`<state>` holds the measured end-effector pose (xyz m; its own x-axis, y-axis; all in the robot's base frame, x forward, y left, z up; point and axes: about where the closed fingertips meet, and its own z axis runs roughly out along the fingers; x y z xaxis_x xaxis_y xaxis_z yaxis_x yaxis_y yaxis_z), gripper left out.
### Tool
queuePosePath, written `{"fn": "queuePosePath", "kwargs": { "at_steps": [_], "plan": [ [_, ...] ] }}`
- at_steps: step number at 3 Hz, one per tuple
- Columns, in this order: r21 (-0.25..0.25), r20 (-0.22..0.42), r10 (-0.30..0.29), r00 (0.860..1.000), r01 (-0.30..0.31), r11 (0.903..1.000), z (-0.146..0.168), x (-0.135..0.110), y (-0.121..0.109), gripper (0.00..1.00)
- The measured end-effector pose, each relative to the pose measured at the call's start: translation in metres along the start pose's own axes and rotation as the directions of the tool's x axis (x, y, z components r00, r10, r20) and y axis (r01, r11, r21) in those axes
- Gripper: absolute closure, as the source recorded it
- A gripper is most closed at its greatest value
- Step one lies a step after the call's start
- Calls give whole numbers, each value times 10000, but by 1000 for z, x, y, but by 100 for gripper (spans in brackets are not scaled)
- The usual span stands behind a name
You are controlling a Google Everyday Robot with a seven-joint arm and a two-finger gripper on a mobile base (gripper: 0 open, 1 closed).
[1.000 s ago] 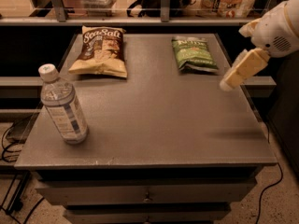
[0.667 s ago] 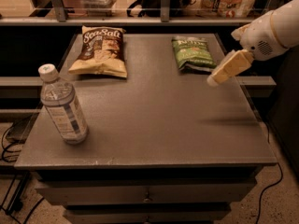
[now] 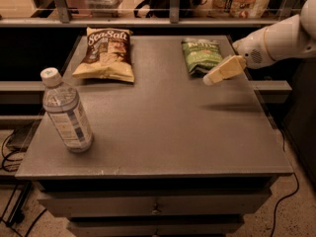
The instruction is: Move green jalapeno chip bag near blue plastic bottle
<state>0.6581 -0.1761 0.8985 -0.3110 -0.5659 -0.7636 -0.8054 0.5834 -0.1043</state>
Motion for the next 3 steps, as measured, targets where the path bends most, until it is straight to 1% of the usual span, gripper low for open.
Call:
{"fn": "queuePosePath", "kwargs": {
  "at_steps": [1,2,3],
  "plan": [
    [-134,191,518,9985,-515,9986,33,4,-21,0],
    [-242,263,916,9955,-909,9956,58,8,-39,0],
    [-457,457,990,9940,-969,9942,70,6,-45,19]
  ]
}}
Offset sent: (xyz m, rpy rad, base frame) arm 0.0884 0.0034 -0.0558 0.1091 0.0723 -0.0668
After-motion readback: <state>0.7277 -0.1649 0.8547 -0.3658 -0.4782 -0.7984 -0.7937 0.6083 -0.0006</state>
